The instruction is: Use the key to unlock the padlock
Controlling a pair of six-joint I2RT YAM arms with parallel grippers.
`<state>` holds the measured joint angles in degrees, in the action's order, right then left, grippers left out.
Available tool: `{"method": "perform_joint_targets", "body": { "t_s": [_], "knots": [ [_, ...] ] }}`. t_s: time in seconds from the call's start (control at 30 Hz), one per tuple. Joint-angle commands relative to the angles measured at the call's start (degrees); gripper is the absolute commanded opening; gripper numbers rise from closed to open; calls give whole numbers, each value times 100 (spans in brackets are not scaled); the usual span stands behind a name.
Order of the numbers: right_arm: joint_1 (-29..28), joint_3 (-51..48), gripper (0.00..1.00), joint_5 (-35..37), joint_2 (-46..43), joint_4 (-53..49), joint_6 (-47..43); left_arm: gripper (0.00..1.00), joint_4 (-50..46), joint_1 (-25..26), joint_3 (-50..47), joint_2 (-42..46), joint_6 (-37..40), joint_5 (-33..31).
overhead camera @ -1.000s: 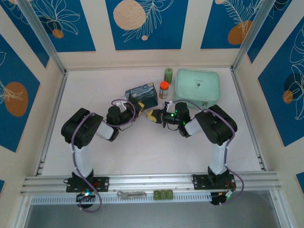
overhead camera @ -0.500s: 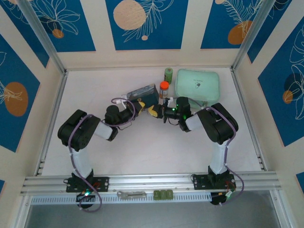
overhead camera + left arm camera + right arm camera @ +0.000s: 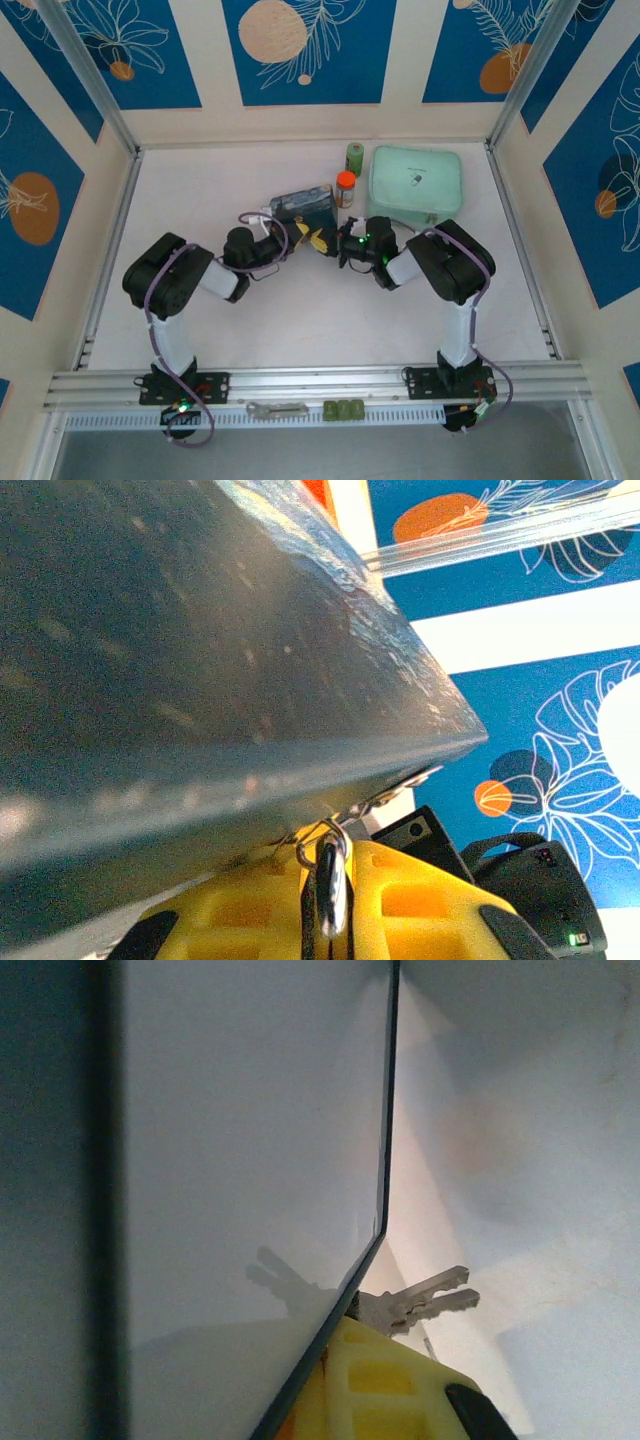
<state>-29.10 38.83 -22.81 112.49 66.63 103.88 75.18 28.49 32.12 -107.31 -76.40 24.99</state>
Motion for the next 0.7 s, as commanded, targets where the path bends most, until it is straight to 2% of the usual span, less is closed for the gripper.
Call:
{"method": "perform_joint_targets", "body": {
  "t_s": [0.0,0.33,0.53,0.6,0.67],
  "knots": [
    [-45,-217,0,170,-504,-422,-527,0,551,113,-96,21,31,-360],
    [-17,-444,0,487,-1824,-2804,-2168,0,490,113,-505,-331,317,-1701],
    [-16,-358,0,749,-2311,-3871,-2861,0,542,170,-628,-598,351,-1825],
    [-17,-340,0,790,-2362,-3997,-2951,6,542,205,-632,-688,313,-1784],
    [-17,-342,0,817,-2378,-4040,-2991,23,550,235,-660,-736,276,-1753]
  ]
}}
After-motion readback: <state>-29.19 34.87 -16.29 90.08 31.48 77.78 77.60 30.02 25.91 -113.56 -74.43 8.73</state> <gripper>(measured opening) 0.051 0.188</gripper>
